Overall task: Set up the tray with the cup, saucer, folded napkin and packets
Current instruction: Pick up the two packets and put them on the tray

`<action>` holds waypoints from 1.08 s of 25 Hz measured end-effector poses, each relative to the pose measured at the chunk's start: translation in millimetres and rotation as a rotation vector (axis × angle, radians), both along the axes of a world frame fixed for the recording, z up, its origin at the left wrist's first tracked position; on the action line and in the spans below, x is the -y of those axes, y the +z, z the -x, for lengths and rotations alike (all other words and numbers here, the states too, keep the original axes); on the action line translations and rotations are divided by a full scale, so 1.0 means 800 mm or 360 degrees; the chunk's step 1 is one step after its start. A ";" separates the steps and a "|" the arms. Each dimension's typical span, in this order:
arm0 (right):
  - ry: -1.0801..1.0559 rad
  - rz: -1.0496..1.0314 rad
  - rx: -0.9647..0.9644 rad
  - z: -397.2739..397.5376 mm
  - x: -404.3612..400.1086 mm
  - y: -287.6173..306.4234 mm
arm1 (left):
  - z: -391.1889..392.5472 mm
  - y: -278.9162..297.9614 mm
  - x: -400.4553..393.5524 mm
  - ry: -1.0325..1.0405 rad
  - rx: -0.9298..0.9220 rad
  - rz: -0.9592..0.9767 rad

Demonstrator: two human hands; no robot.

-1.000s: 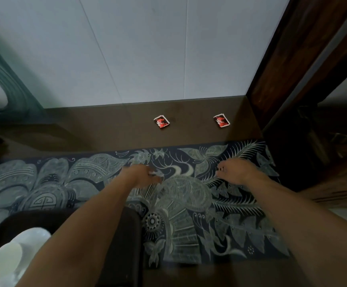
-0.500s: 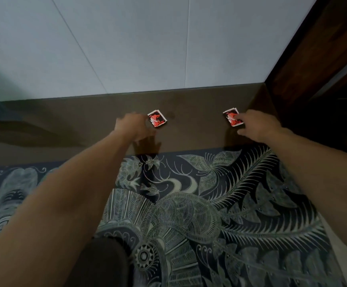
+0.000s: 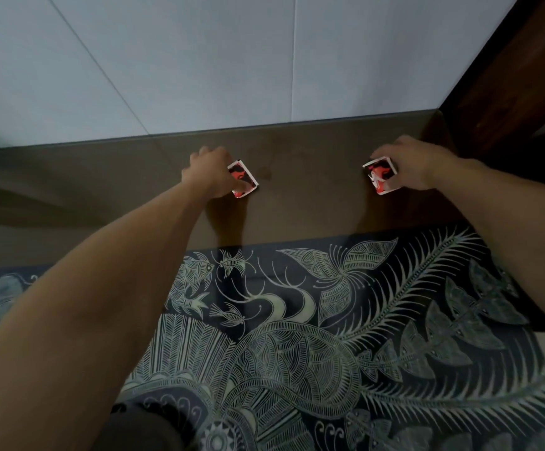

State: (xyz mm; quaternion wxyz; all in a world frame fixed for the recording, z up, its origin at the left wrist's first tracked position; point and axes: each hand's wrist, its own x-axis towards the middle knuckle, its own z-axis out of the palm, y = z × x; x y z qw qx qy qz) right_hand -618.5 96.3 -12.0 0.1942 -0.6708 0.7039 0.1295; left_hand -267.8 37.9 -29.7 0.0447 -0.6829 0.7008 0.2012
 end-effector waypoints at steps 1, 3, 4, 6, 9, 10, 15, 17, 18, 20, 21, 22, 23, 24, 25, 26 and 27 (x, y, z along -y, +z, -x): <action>-0.0032 0.0022 0.0019 -0.001 0.000 0.001 | -0.001 0.000 0.001 0.0004 -0.0015 -0.0007; -0.0078 0.0054 0.0037 -0.005 -0.001 0.003 | -0.001 0.000 0.000 0.0022 -0.0070 -0.0025; -0.0093 0.0069 0.0040 -0.007 -0.004 0.006 | -0.001 0.001 -0.003 0.0026 -0.0105 -0.0019; -0.0129 0.0098 0.0079 -0.012 -0.014 0.014 | 0.000 0.003 -0.012 0.0013 -0.0155 0.0037; -0.0178 0.0122 0.0197 -0.026 -0.042 0.033 | -0.005 0.018 -0.038 -0.0010 -0.0157 0.0074; -0.0191 0.0124 0.0230 -0.033 -0.054 0.041 | -0.008 0.026 -0.049 -0.0024 -0.0156 0.0057; -0.0247 0.0146 0.0345 -0.070 -0.138 0.077 | -0.021 0.078 -0.136 0.0003 -0.0320 -0.0082; -0.0258 0.0152 0.0395 -0.086 -0.174 0.090 | -0.029 0.098 -0.183 0.0007 -0.0438 -0.0161; -0.0262 0.0157 0.0419 -0.095 -0.193 0.095 | -0.035 0.106 -0.207 -0.0005 -0.0458 -0.0179; -0.0235 0.0161 0.0458 -0.115 -0.233 0.105 | -0.048 0.122 -0.259 -0.0017 -0.0442 -0.0169; -0.0224 0.0157 0.0480 -0.125 -0.250 0.107 | -0.055 0.127 -0.282 -0.0001 -0.0444 -0.0165; -0.0215 0.0150 0.0504 -0.135 -0.267 0.109 | -0.063 0.132 -0.303 0.0021 -0.0451 -0.0172; -0.0197 0.0141 0.0527 -0.146 -0.283 0.110 | -0.070 0.135 -0.323 0.0039 -0.0457 -0.0191; -0.0167 0.0134 0.0541 -0.158 -0.301 0.111 | -0.080 0.139 -0.345 0.0053 -0.0450 -0.0207; -0.0141 0.0127 0.0554 -0.170 -0.316 0.111 | -0.088 0.143 -0.363 0.0060 -0.0434 -0.0225; -0.0122 0.0114 0.0565 -0.183 -0.331 0.111 | -0.098 0.145 -0.380 0.0073 -0.0426 -0.0244; -0.0104 0.0101 0.0580 -0.195 -0.346 0.111 | -0.108 0.146 -0.397 0.0090 -0.0426 -0.0252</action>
